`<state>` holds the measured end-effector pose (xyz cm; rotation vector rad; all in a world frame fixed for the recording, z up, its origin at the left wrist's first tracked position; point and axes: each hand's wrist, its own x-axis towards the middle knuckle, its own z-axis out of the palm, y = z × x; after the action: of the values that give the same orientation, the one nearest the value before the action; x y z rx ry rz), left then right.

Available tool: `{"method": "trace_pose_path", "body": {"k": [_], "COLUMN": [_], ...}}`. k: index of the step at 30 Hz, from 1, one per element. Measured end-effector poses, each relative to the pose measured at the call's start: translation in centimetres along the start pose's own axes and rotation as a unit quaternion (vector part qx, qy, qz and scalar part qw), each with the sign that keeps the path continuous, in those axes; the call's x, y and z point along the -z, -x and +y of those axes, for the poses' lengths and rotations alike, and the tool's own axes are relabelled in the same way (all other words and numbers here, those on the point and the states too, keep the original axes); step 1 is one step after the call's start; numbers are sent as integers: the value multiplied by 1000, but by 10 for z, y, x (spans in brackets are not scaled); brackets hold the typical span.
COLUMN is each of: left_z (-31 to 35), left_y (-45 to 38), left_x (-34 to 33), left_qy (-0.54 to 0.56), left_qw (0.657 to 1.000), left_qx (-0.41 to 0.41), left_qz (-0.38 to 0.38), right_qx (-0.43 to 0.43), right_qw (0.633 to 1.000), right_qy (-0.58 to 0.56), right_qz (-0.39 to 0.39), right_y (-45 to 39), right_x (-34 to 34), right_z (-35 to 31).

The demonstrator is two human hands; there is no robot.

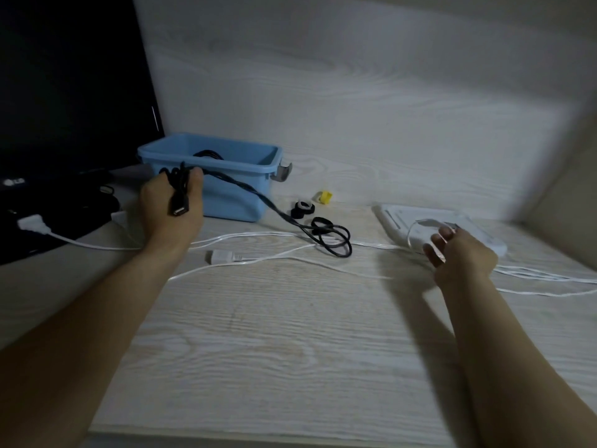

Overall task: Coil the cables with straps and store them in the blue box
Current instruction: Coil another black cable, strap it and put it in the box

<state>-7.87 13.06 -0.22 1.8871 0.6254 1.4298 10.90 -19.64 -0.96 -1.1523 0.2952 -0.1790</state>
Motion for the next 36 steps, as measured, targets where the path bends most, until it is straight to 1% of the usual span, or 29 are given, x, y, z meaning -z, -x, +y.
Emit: {"method": "trace_pose_path", "body": {"k": [1, 2, 3, 4, 5, 6, 8, 9, 11, 12, 14, 15, 16, 17, 18, 19, 20, 21, 23, 24, 25, 27, 29, 31, 33, 36], "left_z": [0, 2, 6, 10, 16, 20, 31, 36, 47, 51, 57, 58, 57, 56, 53, 50, 48, 47, 46, 46, 47, 47, 45, 42, 40, 37], "left_y": [0, 1, 3, 5, 7, 9, 14, 17, 26, 31, 42, 47, 51, 54, 57, 57, 57, 57, 57, 58, 58, 57, 54, 50, 49, 46], "left_x": [0, 0, -1, -2, -3, -4, -6, -6, -8, -10, -14, -15, -17, -18, -19, -20, -21, -21, -22, -23, -23, -24, -25, -26, -26, -27], "left_qy": [4, 11, 18, 28, 39, 53, 86, 98, 113, 123, 150, 154, 142, 128, 116, 115, 107, 99, 80, 83, 89, 90, 77, 69, 63, 61], "left_qw": [1000, 1000, 1000, 1000, 999, 998, 996, 994, 991, 988, 978, 971, 962, 951, 942, 935, 931, 928, 927, 928, 932, 944, 955, 963, 966, 971], "left_qx": [0, -4, -6, -8, -13, -21, -29, -36, -60, -73, -96, -112, -138, -164, -186, -197, -210, -221, -230, -219, -205, -182, -166, -153, -154, -144], "left_qz": [0, -2, -6, -10, -11, -12, -18, -23, -38, -51, -104, -145, -188, -227, -252, -270, -280, -282, -285, -289, -286, -262, -233, -210, -198, -180], "right_qx": [36, 86, 147, 217, 289, 340, 369, 377, 416, 422, 415, 422, 433, 442, 444, 439, 429, 419, 413, 408, 393, 329, 278, 228, 194, 179], "right_qw": [998, 986, 960, 927, 901, 892, 893, 882, 837, 816, 765, 736, 709, 692, 688, 698, 717, 740, 770, 787, 813, 871, 910, 937, 954, 969], "right_qy": [57, 141, 236, 304, 324, 298, 218, 212, 224, 213, 196, 200, 209, 214, 214, 209, 197, 180, 158, 154, 148, 105, 63, 30, 12, -11], "right_qz": [1, 3, 13, 25, 18, -20, -137, -188, -277, -333, -451, -490, -516, -529, -533, -526, -512, -494, -460, -435, -404, -351, -302, -263, -228, -170], "right_y": [-2, -2, 1, 9, 19, 32, 59, 72, 97, 109, 126, 130, 133, 133, 134, 134, 134, 134, 134, 133, 131, 122, 112, 102, 95, 84], "right_x": [0, -2, -5, -8, -12, -18, -30, -34, -40, -42, -44, -45, -46, -47, -47, -47, -47, -47, -47, -48, -48, -49, -48, -47, -47, -46], "right_z": [3, 6, 9, 10, 11, 10, 12, 14, 20, 23, 27, 30, 32, 36, 37, 38, 38, 37, 33, 30, 28, 22, 18, 18, 19, 17]}}
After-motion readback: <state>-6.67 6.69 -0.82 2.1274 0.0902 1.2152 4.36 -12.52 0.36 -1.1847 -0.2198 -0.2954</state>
